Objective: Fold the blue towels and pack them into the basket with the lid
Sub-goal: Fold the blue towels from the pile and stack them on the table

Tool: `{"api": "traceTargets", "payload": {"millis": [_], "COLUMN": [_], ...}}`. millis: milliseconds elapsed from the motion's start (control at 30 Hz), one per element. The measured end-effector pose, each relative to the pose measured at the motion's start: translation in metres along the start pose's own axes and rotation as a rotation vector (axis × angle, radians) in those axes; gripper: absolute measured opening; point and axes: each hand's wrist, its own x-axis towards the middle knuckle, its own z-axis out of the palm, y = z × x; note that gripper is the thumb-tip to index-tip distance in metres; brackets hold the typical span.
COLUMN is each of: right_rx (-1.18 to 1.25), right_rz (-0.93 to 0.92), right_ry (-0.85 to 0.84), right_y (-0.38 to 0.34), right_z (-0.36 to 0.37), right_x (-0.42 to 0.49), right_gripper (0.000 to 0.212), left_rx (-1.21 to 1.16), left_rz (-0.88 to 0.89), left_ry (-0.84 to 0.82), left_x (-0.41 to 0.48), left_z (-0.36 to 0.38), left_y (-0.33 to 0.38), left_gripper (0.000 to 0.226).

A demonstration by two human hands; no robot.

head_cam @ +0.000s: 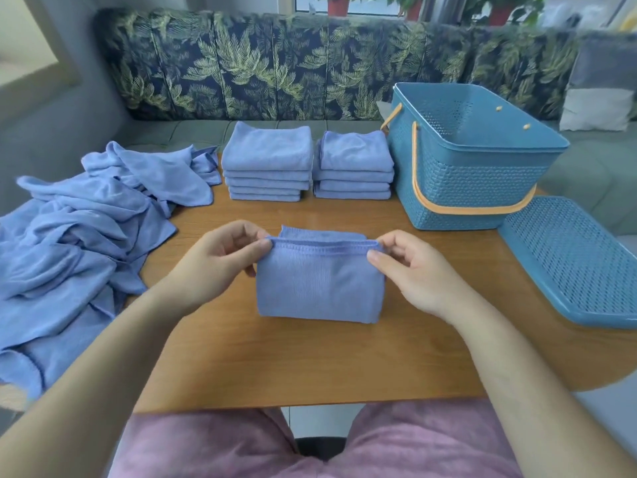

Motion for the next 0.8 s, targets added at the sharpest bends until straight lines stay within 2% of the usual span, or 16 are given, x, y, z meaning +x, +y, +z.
{"api": "traceTargets", "payload": {"millis": [200, 233, 300, 367, 433, 500, 567, 733, 800], "right_rx": [-0.196, -0.232, -0.267, -0.355, -0.513, -0.682, -0.77, -0.78, -0.781], "right_rz": [0.134, 0.154, 0.144, -0.02, -0.131, -0.091, -0.025, -0.018, -0.01], "right_ry": [0.174, 0.205, 0.305, 0.399, 0.305, 0.078, -0.042, -0.012, 0.034], "right_y": [0.042, 0.049, 0.053, 0.042, 0.027, 0.025, 0.038, 0.054, 0.052], "right_z": [0.015, 0.019, 0.026, 0.032, 0.042, 0.057, 0.068, 0.071, 0.073], "right_x": [0.076, 0.079, 0.073, 0.062, 0.053, 0.048, 0.047, 0.046, 0.044], "right_gripper": [0.009, 0.012, 0.027, 0.039, 0.053, 0.065, 0.07, 0.069, 0.071], "left_rx": [0.318, 0.424, 0.609, 0.663, 0.737, 0.876, 0.94, 0.927, 0.926], "left_rz": [-0.153, -0.128, 0.05, 0.234, 0.245, 0.192, 0.136, 0.091, 0.089], "left_ry": [0.183, 0.227, 0.282, 0.213, 0.026, -0.106, -0.14, -0.154, -0.058], "left_x": [0.081, 0.086, 0.086, 0.076, 0.068, 0.062, 0.061, 0.06, 0.056], "left_z": [0.005, 0.007, 0.012, 0.023, 0.036, 0.049, 0.051, 0.051, 0.055], "left_y": [-0.044, -0.053, -0.065, -0.063, -0.06, -0.066, -0.074, -0.079, -0.079], "left_gripper": [0.003, 0.005, 0.012, 0.025, 0.044, 0.061, 0.066, 0.065, 0.066]}}
